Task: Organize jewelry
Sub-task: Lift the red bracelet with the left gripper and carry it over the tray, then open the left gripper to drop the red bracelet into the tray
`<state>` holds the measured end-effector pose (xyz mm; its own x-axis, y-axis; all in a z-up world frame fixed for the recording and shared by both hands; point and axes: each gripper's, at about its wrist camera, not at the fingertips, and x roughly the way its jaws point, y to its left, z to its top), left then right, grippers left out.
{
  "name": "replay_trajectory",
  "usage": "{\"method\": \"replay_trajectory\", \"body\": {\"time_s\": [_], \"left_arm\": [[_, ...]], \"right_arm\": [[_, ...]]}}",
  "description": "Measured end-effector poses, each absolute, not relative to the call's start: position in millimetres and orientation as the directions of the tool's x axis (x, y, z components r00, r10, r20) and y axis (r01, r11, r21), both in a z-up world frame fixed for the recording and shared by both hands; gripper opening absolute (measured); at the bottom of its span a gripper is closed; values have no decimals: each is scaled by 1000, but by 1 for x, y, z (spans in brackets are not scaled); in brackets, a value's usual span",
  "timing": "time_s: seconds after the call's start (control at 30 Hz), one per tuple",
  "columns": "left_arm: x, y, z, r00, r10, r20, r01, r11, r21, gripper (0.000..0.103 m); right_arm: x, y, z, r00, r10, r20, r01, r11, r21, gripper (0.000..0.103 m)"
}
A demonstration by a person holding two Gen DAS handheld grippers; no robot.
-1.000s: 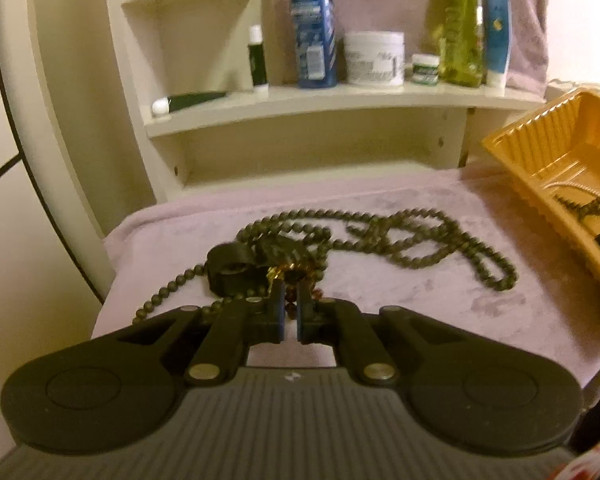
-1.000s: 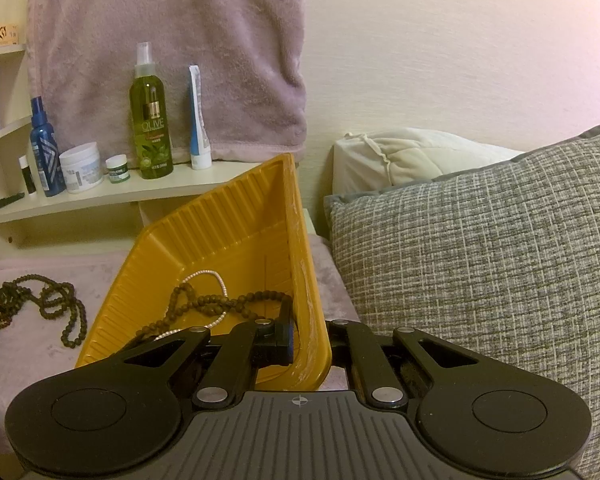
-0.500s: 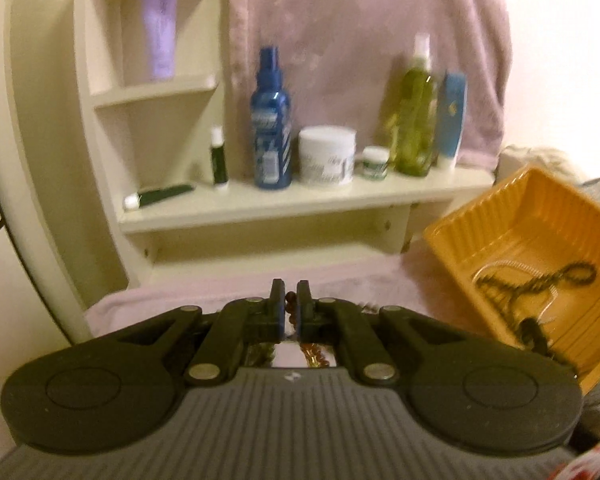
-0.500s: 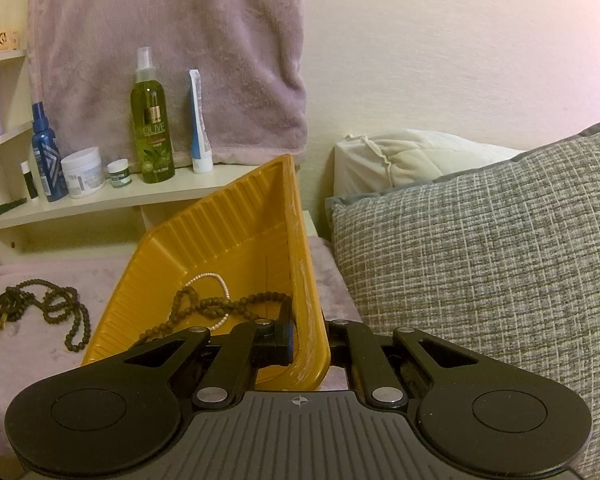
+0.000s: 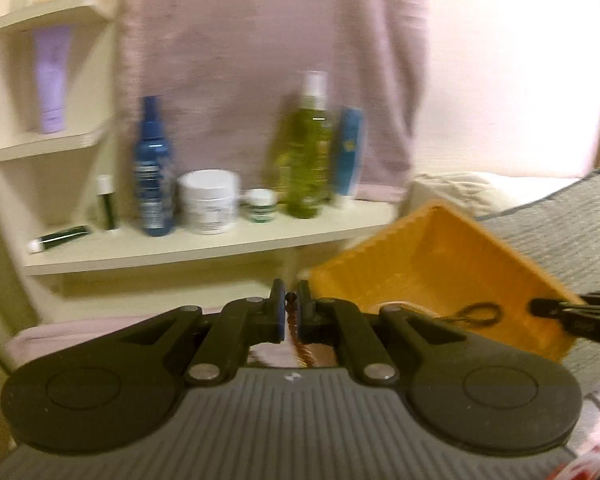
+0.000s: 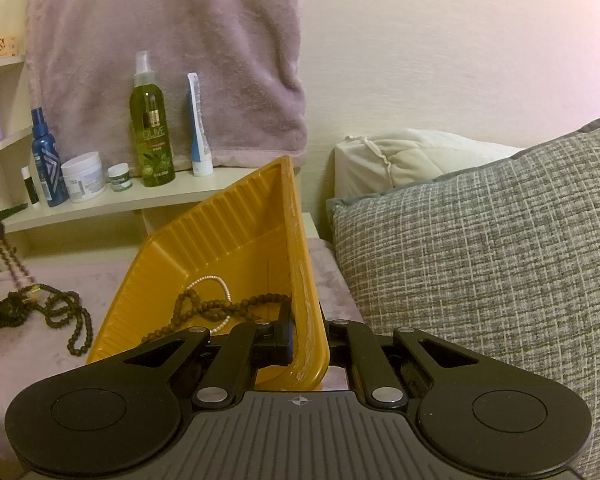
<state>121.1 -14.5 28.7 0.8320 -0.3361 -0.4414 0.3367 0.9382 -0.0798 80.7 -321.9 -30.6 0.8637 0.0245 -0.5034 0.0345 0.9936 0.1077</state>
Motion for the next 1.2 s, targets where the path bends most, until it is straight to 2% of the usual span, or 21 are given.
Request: {"method": "replay_trajectory", "body": {"time_s": [0.43, 1.03, 1.1, 1.2], "left_arm": [[112, -100, 14, 725, -504, -469, 516, 849, -116, 4], [109, -125, -10, 650, -536, -539, 564, 815, -131, 4], [111, -125, -12, 646, -535, -545, 562, 816, -134, 6], [114, -120, -12, 649, -529, -547, 549, 823, -145, 16]], "right_arm": [[81, -321, -30, 865, 28, -500, 39, 992, 122, 7], [80, -321, -30, 866, 28, -499, 41, 991, 126, 7], [80, -321, -30, 866, 28, -500, 41, 991, 127, 7], [80, -321, -30, 866, 29, -500, 41, 991, 127, 7]]}}
